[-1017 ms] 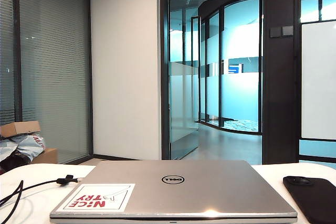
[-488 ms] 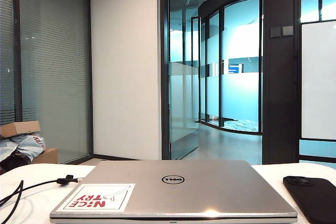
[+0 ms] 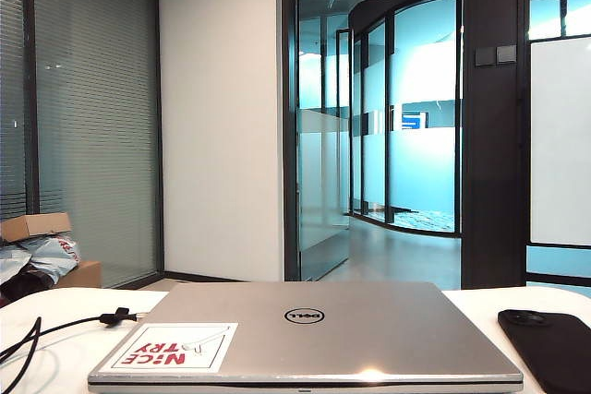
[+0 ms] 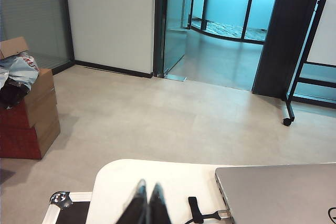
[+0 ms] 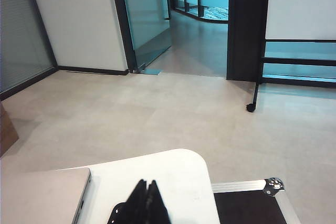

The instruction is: Pick up the charging cable and the phone, plug the charging cable into the charging port on the phone, and finally place them back on the table.

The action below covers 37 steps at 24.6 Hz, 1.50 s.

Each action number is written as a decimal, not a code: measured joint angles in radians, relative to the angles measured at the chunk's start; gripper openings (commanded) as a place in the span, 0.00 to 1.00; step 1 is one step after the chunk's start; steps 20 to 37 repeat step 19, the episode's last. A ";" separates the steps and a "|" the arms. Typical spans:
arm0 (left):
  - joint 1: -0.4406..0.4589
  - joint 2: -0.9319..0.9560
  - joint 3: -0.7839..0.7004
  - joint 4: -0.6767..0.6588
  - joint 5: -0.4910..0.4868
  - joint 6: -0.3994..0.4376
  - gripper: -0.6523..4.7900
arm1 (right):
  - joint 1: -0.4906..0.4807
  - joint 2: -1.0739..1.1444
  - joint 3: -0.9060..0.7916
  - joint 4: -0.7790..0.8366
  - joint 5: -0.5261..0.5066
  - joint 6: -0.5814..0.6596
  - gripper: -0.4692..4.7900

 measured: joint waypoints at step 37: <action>0.000 0.000 0.000 0.000 0.000 0.000 0.11 | 0.000 0.000 0.000 -0.010 -0.001 0.000 0.09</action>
